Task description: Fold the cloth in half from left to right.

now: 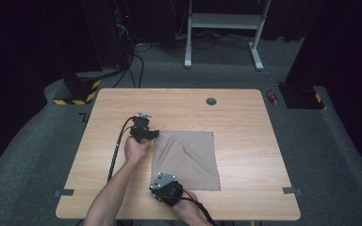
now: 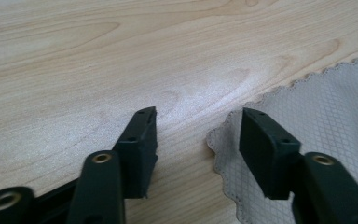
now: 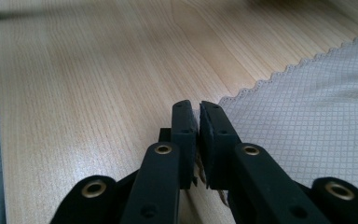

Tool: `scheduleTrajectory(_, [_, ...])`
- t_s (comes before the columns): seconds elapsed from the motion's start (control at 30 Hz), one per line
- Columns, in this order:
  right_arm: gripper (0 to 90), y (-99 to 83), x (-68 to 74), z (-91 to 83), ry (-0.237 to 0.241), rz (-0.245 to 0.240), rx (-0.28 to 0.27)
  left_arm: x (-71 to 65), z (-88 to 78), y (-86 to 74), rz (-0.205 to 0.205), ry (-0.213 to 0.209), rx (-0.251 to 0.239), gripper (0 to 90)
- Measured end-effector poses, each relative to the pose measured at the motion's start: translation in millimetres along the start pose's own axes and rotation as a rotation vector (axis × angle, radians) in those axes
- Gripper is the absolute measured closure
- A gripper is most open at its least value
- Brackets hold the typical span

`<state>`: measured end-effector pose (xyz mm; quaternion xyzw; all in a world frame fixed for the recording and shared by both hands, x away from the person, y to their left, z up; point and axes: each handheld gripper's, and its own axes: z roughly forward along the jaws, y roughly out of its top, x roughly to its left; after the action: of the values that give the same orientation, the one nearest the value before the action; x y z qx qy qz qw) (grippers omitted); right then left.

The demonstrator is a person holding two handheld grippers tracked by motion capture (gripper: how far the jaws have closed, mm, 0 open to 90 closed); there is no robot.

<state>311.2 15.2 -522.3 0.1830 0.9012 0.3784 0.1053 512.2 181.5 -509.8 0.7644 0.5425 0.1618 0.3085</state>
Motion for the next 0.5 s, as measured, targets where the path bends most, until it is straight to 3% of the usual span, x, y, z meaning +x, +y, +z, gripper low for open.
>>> scheduleTrajectory(0.1, [88.0,0.2,1.1,-0.3,-0.003,-0.007,0.004,-5.2,0.1,0.8,0.064,0.029,0.018,56.3])
scheduleTrajectory(0.23, [89.2,0.6,2.0,-0.1,-0.012,-0.013,0.005,-8.8,1.0,6.3,0.095,0.005,0.053,69.6])
scheduleTrajectory(0.37, [89.8,0.6,2.6,-0.1,-0.019,-0.013,0.004,-9.7,3.1,8.1,0.080,-0.031,0.052,86.2])
scheduleTrajectory(0.5, [90.0,1.8,2.3,-0.9,-0.012,-0.009,0.017,-5.9,2.9,10.2,0.059,-0.053,0.069,89.7])
